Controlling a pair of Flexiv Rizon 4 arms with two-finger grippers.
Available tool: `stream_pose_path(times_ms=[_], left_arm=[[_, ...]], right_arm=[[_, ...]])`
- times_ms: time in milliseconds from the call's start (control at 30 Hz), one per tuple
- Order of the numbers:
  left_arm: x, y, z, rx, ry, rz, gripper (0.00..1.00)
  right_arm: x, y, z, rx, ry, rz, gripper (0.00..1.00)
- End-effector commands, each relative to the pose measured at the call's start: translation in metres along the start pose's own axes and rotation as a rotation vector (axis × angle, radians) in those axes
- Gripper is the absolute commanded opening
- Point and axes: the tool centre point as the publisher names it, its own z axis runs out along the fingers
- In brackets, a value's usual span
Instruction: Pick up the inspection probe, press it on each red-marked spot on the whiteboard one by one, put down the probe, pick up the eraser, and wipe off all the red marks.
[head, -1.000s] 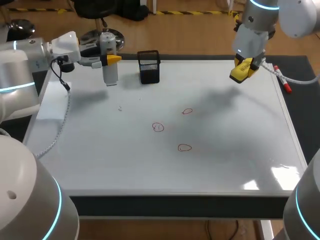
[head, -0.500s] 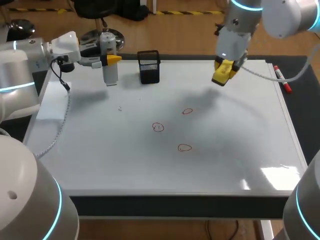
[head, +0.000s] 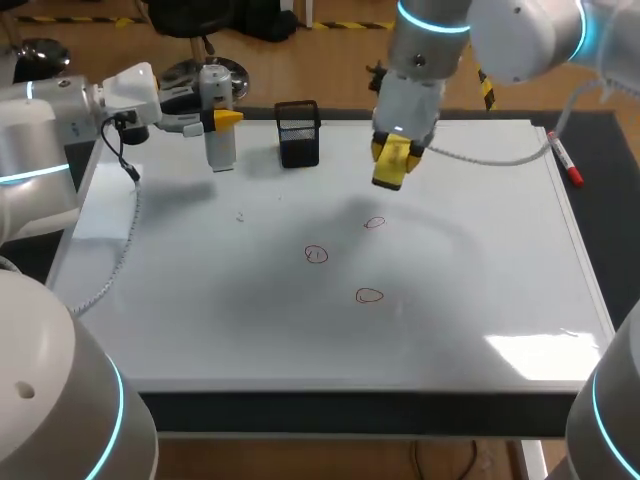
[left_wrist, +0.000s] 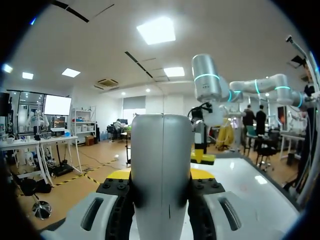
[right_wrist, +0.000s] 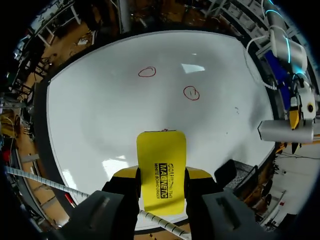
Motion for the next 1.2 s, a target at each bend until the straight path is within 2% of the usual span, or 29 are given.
stream_pose_path(times_ms=[33, 367, 567, 833, 1200], left_arm=[[0.0, -0.001, 0.0, 0.0, 0.0, 0.0, 0.0], [0.0, -0.001, 0.0, 0.0, 0.0, 0.0, 0.0], [0.0, -0.001, 0.0, 0.0, 0.0, 0.0, 0.0], [0.0, -0.001, 0.0, 0.0, 0.0, 0.0, 0.0], [0.0, -0.001, 0.0, 0.0, 0.0, 0.0, 0.0]], right_arm=[[-0.016, 0.021, 0.002, 0.02, 0.029, -0.034, 0.0], [-0.054, 0.077, 0.015, 0.011, 0.05, -0.139, 0.0], [-0.068, 0.099, 0.035, 0.005, 0.052, -0.172, 0.0], [-0.076, 0.116, 0.055, -0.008, 0.057, -0.192, 0.0], [-0.09, 0.128, 0.083, -0.015, 0.061, -0.218, 0.0]])
